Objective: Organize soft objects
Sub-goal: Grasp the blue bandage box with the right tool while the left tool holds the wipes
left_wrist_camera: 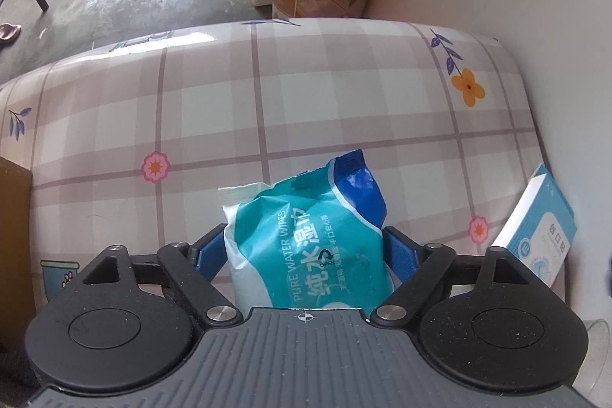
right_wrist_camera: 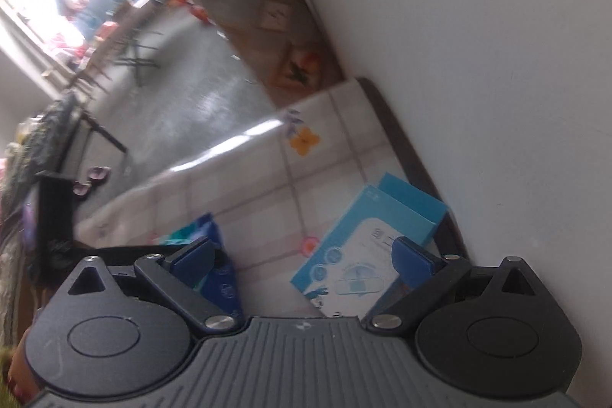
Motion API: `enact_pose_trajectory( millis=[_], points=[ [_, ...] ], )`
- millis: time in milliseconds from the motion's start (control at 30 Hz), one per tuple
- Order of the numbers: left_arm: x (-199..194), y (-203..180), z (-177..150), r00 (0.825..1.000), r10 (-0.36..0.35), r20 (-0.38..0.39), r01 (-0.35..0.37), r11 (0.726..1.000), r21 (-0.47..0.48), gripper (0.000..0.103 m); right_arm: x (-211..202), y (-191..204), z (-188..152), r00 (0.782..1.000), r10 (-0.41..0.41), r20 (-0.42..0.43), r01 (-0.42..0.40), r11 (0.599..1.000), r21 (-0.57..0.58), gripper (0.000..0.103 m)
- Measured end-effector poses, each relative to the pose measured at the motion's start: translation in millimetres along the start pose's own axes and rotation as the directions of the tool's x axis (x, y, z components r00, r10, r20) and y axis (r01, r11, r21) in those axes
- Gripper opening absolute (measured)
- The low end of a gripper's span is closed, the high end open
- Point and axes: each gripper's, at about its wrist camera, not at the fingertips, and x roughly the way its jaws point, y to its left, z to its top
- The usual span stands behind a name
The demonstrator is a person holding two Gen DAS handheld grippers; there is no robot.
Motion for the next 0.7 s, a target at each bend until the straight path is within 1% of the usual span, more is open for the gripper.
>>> enact_pose_trajectory(
  millis=[100, 233, 400, 500, 700],
  points=[
    [2.0, 4.6, 0.8, 1.000, -0.023, -0.009, 0.023, 1.000, -0.009, 0.085, 18.6, -2.7, 6.9, 0.997, -0.033, -0.069, 0.036, 0.999, 0.029, 0.101],
    [4.2, 9.8, 2.6, 0.998, -0.049, -0.025, 0.048, 0.999, -0.023, 0.085, 36.9, -9.0, 14.1, 0.987, -0.074, -0.141, 0.084, 0.994, 0.066, 0.101],
    [5.7, 12.1, 3.7, 0.997, -0.065, -0.032, 0.064, 0.998, -0.027, 0.085, 48.7, -11.5, 15.4, 0.974, -0.104, -0.202, 0.118, 0.991, 0.058, 0.101],
    [7.3, 14.0, 4.2, 0.996, -0.077, -0.035, 0.076, 0.997, -0.033, 0.085, 57.0, -13.0, 13.9, 0.962, -0.118, -0.247, 0.137, 0.989, 0.060, 0.101],
    [7.6, 17.9, 4.7, 0.995, -0.090, -0.037, 0.088, 0.995, -0.039, 0.085, 68.6, -16.1, 19.2, 0.958, -0.112, -0.263, 0.132, 0.989, 0.059, 0.099]
  ],
)
